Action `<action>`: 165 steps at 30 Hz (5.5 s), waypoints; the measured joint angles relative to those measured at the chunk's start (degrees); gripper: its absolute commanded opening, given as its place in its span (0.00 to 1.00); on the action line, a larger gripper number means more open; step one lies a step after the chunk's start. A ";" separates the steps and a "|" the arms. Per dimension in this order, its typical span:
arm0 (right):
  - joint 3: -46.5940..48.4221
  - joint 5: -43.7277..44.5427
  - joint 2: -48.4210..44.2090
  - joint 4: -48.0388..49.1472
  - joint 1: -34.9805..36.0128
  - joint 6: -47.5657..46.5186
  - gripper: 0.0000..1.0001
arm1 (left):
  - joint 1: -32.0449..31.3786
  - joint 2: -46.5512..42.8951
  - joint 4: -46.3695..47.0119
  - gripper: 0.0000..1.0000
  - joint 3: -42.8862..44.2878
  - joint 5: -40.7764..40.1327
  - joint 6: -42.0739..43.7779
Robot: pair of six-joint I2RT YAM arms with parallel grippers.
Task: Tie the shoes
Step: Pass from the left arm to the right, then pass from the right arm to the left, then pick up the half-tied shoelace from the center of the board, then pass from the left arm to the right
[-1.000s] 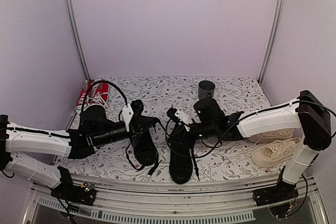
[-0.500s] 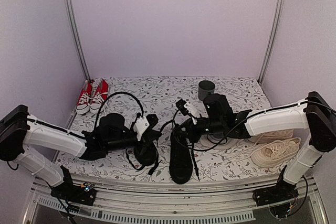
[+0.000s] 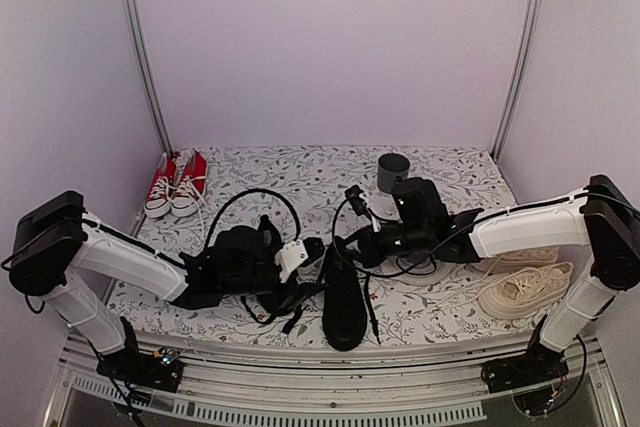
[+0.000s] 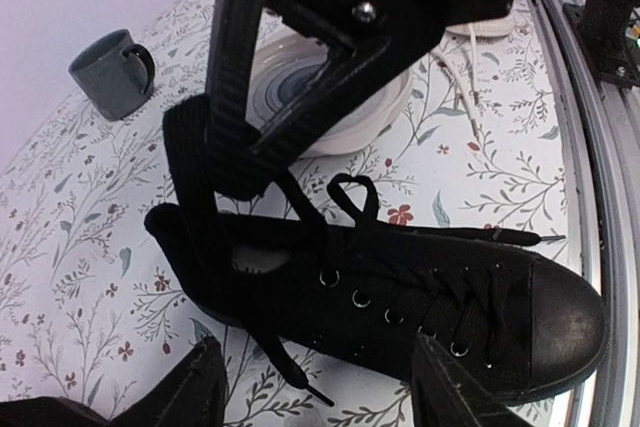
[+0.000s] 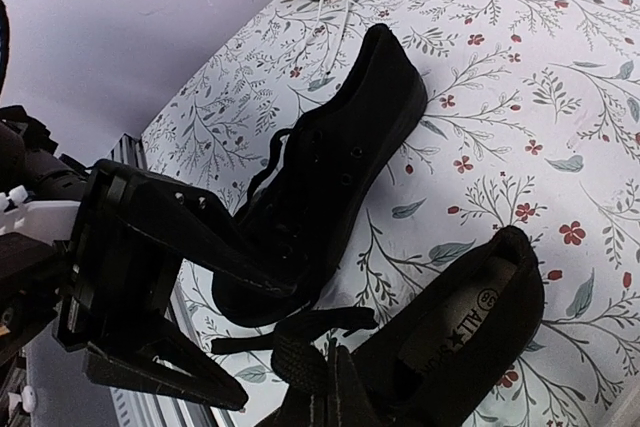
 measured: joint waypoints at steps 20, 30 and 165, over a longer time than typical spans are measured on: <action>-1.01 1.86 0.07 3.32 -0.07 12.46 0.01 | -3.98 13.88 14.80 0.27 6.88 -15.54 -7.08; -1.31 1.81 0.15 4.28 -0.11 13.49 0.01 | -4.09 15.85 16.98 0.17 7.69 -14.88 -8.96; 18.01 -1.18 4.57 -17.97 -1.95 5.09 0.44 | -0.42 17.79 27.61 0.00 3.37 -9.51 -15.13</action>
